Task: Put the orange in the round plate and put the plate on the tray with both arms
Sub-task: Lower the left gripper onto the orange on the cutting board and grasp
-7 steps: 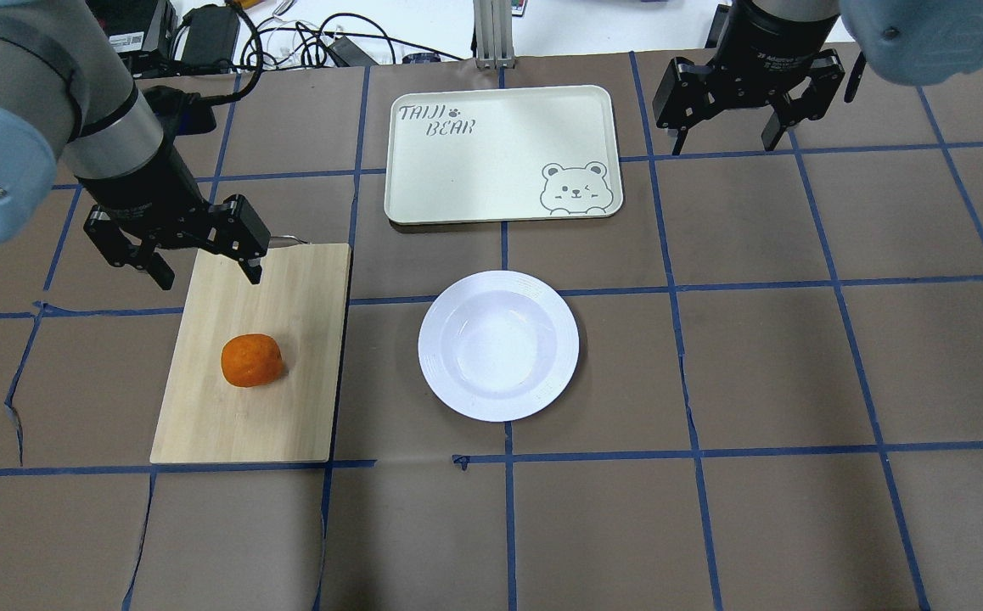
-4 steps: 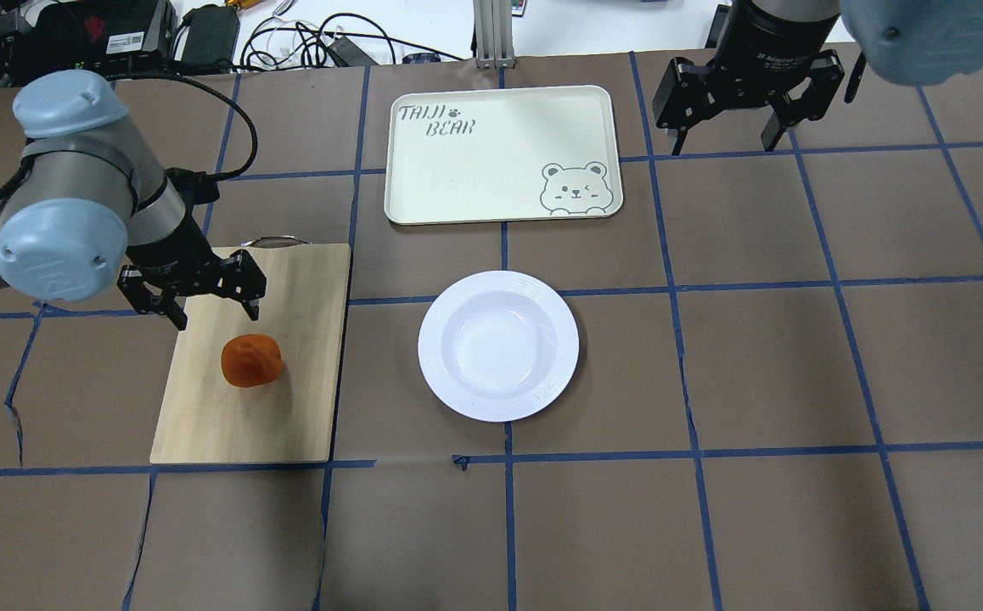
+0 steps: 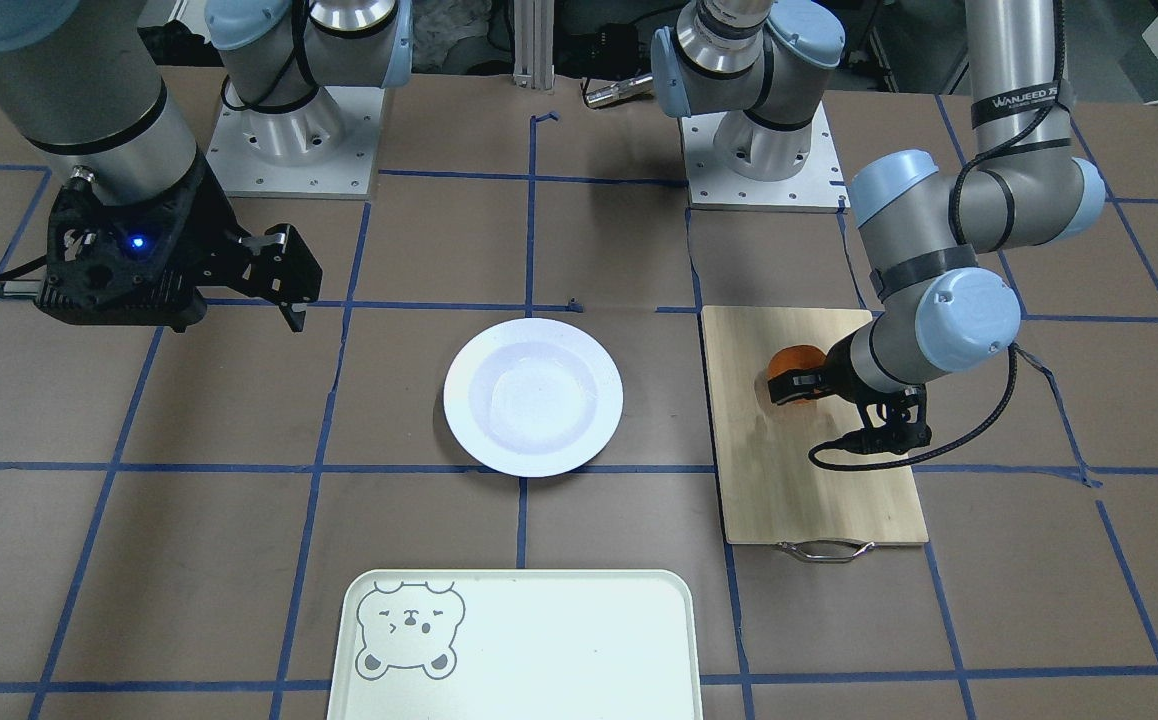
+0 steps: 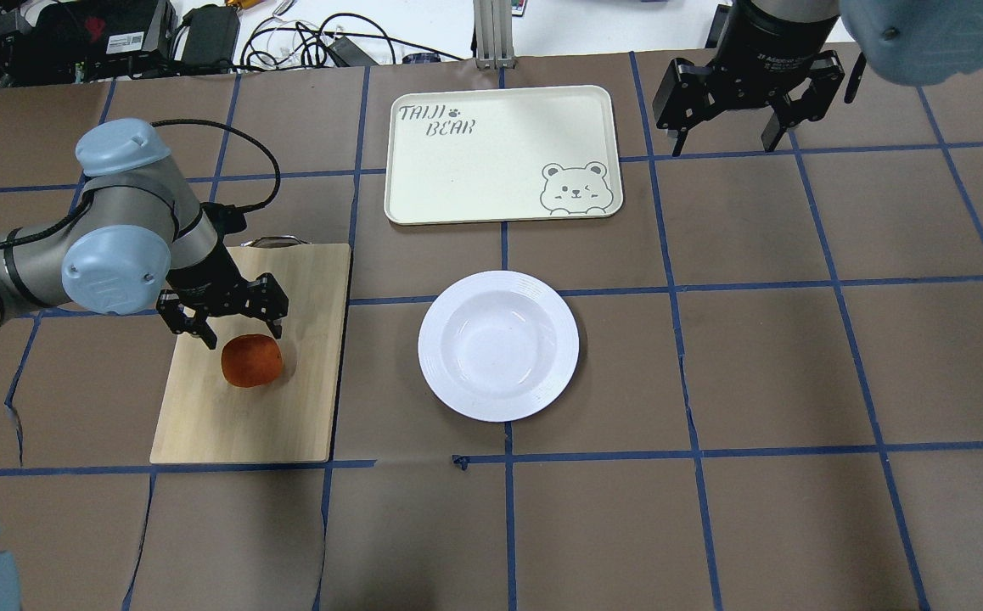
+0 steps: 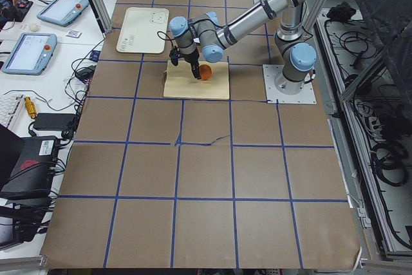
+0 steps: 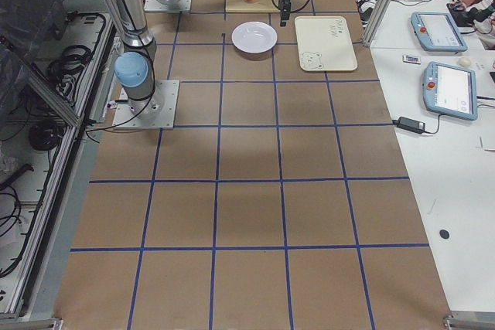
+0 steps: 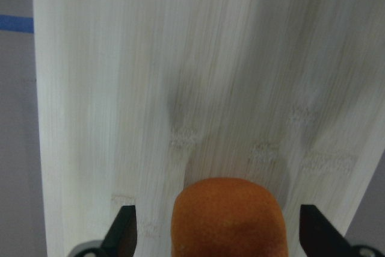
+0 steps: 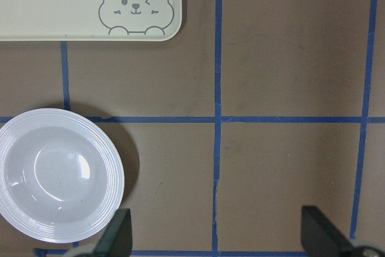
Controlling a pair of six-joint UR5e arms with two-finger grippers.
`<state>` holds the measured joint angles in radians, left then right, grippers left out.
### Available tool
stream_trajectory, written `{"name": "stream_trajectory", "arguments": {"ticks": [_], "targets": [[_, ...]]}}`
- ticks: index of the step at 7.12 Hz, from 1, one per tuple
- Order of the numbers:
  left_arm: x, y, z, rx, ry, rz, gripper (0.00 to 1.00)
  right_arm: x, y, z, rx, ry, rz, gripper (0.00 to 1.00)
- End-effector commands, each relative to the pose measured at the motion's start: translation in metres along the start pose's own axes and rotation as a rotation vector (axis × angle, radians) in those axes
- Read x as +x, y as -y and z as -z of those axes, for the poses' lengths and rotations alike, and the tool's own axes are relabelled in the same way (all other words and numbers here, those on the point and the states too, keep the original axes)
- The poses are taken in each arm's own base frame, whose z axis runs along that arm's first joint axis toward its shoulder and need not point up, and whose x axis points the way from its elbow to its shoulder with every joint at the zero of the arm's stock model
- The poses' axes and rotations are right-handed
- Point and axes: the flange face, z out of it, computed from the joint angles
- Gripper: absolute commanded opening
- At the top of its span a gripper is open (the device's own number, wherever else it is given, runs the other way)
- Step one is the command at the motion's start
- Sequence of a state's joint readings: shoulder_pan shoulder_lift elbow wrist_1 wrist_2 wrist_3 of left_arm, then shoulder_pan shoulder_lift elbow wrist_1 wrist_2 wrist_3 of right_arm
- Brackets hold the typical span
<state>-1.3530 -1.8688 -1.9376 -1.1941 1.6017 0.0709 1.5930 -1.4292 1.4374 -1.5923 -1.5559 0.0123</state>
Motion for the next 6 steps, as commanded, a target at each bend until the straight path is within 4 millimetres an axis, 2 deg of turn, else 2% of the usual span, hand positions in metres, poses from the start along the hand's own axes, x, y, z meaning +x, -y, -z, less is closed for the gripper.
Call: {"name": "stream_trajectory", "arguments": {"ticks": [1,2,4,5,6], "targets": [[0.002,-0.011,-0.028,-0.06,-0.005,-0.004,0.95,0.0,0.0,-0.001,-0.001,0.0,0.001,1.0],[0.001,-0.012,-0.024,-0.053,0.0,-0.006,0.93,0.0,0.0,-0.001,-0.001,0.0,0.001,1.0],[0.001,-0.01,-0.019,-0.041,-0.005,-0.001,0.45,0.0,0.0,-0.001,-0.003,0.0,0.001,1.0],[0.001,-0.007,-0.008,-0.019,0.0,0.0,0.23,0.0,0.0,-0.001,-0.003,0.0,0.001,1.0],[0.003,-0.002,0.009,0.013,-0.001,-0.008,0.2,0.0,0.0,-0.001,-0.003,0.0,0.001,1.0]]}}
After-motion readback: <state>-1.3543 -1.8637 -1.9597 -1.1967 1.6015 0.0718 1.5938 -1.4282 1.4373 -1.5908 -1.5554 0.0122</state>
